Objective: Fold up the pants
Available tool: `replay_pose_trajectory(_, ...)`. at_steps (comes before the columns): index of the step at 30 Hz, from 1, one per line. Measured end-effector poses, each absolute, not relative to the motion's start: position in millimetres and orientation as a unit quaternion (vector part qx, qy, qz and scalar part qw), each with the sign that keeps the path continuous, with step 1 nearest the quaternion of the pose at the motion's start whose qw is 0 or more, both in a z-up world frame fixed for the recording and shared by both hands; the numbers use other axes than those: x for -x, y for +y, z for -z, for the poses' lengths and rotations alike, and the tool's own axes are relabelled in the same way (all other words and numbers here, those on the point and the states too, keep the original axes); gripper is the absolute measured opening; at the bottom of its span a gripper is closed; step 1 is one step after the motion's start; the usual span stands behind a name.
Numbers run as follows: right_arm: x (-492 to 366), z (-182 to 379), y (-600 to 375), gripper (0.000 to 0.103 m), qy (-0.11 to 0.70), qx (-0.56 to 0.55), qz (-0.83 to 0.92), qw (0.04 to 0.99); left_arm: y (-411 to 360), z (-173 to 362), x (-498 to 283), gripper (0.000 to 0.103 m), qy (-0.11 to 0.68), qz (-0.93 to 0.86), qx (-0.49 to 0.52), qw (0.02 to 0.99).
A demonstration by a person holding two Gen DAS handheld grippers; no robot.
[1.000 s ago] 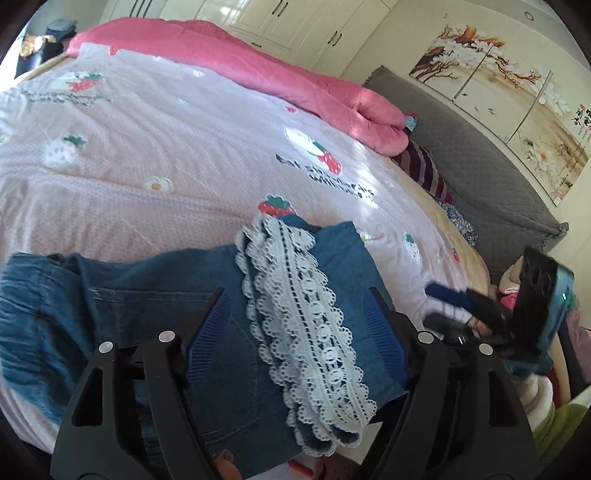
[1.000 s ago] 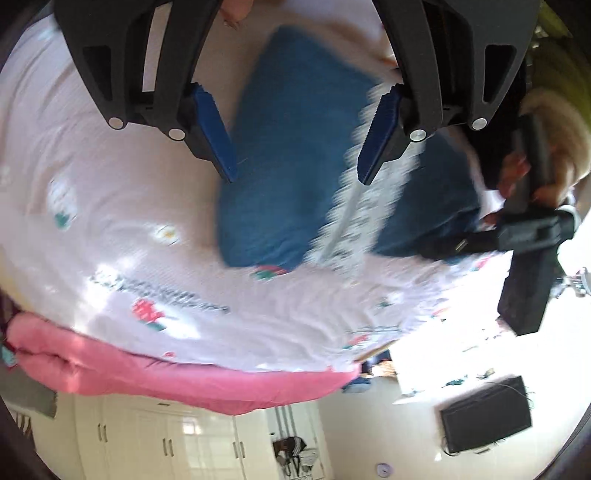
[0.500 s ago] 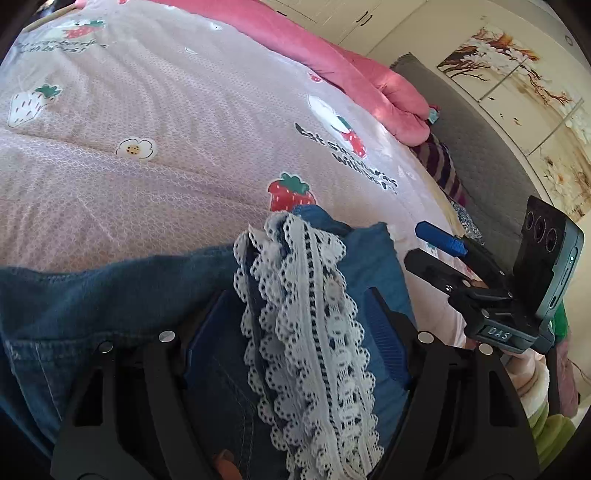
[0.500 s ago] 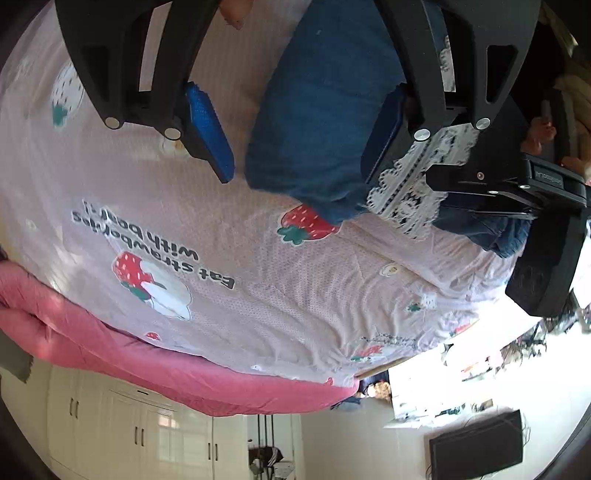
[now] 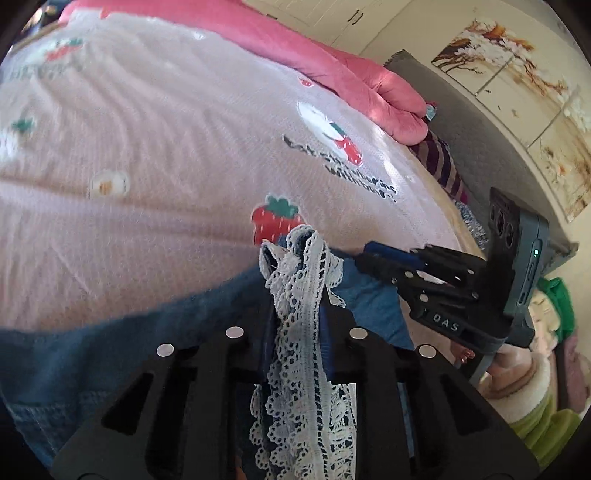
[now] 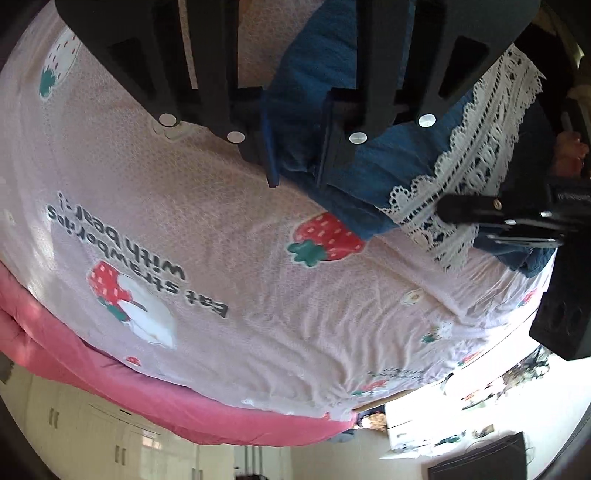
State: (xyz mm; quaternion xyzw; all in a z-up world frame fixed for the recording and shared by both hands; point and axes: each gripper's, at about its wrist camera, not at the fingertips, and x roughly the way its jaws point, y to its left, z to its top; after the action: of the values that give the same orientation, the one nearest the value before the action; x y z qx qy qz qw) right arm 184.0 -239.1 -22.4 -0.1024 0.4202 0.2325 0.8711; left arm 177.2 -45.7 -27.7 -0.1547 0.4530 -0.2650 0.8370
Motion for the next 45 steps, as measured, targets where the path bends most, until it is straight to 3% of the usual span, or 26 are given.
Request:
replay_pose_trajectory(6,-182,35,-239,0.020,0.418,0.120,-0.210,0.876,-54,36,-184,0.013,0.461,0.242,0.118,0.845)
replay_pose_trajectory(10,-182,42,-240,0.022,0.418,0.112,-0.202,0.879,-50,42,-181,0.022,0.462,0.230,0.115,0.848)
replay_pose_trajectory(12,-181,39,-243,0.039,0.416,0.107,-0.184,0.884,-47,41,-179,0.026,0.461,0.227,0.116,0.850)
replay_pose_trajectory(15,-165,21,-253,0.053,0.392,0.072,-0.192,0.897,-40,33,-169,0.031,0.449,0.223,0.117,0.857)
replay_pose_trajectory(20,-119,-1,-257,0.064,0.363,0.059,-0.213,0.905,-26,17,-142,0.041,0.424,0.219,0.118,0.871)
replay_pose_trajectory(31,-37,-1,-230,0.066,0.367,0.065,-0.279,0.885,-37,-8,-73,0.057,0.385,0.212,0.048,0.897)
replay_pose_trajectory(45,-7,-2,-218,0.069,0.369,0.083,-0.281,0.882,-47,-13,-41,0.076,0.379,0.202,0.018,0.903)
